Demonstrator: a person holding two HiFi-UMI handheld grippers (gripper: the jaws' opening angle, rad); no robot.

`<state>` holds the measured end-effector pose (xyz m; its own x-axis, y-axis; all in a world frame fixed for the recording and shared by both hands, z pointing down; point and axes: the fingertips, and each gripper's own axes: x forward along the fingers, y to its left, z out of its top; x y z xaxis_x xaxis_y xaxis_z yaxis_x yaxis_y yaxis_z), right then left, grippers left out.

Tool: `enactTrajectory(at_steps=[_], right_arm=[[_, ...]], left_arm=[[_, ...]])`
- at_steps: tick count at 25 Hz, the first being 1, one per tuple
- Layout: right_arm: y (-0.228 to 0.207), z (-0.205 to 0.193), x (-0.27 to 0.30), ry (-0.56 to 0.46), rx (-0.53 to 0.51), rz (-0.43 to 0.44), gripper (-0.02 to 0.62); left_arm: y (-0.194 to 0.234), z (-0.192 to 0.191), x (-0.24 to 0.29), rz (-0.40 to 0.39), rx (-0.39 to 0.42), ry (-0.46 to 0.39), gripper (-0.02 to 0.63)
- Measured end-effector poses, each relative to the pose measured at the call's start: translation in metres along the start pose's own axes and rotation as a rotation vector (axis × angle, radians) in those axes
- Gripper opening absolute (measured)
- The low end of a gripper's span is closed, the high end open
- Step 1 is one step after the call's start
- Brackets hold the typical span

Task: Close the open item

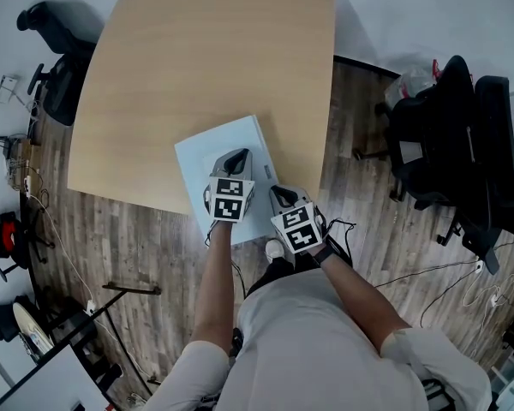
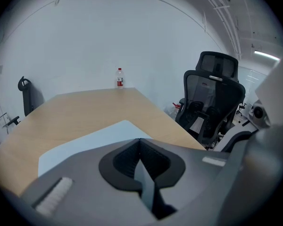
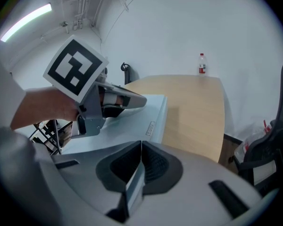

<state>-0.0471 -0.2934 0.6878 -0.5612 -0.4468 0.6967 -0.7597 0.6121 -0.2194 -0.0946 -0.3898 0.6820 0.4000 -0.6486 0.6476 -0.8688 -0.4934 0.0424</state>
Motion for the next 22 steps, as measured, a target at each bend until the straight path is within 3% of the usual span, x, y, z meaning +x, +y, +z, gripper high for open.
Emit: enactTrajectory(at_steps=[6,12,19,22], right_arm=[[-0.006,-0.003,0.005,0.025,-0.05,-0.01,0.014],[-0.004,-0.005,0.008,-0.003,0.019,-0.002,0.014],[-0.009,-0.006,0.009,-0.018,0.043,-0.035,0.014],[-0.01,-0.008,0.009,0.001,0.039,-0.046,0.014]], left_arm=[[-0.002,-0.014,0.015,-0.009,0.012,0.064,0.009],[0.0,-0.025,0.024,-0.018,-0.008,0.132,0.009],[0.0,-0.026,0.028,-0.019,-0.008,0.125,0.009],[-0.001,-0.016,0.021,-0.029,-0.01,0.058,0.009]])
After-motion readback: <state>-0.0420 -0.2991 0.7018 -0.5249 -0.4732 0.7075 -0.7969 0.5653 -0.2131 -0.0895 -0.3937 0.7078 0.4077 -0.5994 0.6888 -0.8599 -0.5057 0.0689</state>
